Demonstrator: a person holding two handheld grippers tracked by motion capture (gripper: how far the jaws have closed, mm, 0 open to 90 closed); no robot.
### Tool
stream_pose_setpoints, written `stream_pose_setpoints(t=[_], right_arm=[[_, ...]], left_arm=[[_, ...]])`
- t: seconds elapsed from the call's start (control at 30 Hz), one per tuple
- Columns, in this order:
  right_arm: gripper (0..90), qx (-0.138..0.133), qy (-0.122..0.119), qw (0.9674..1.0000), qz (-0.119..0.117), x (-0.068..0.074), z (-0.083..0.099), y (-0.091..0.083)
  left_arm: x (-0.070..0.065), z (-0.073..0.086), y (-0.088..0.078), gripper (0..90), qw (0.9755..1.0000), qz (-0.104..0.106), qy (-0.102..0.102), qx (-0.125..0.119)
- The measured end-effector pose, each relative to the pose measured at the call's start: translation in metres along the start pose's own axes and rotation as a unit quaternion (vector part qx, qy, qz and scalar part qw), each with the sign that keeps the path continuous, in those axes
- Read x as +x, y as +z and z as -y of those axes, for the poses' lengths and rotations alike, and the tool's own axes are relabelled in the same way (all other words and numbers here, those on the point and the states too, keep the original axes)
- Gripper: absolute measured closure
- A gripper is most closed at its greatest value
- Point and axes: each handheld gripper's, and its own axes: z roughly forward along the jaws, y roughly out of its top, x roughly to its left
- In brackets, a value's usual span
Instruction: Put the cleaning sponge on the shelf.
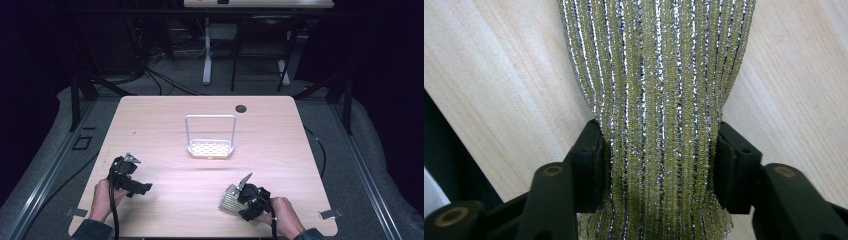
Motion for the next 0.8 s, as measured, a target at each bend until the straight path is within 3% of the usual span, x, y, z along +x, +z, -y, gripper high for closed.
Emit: stream_pose_setpoints(t=[0.27, 0.8], right_arm=[[50.7, -0.026, 0.041, 0.9988, -0.003, -0.009, 0.002, -0.012], [49.8, -0.048, 0.069, 0.9964, 0.013, -0.019, -0.005, -0.023]], left_arm=[[0.000, 0.000, 0.000, 1.1, 1.0000, 0.000, -0.002, 0.001], [-0.001, 0.000, 0.002, 1.2, 1.0000, 0.001, 0.000, 0.003]])
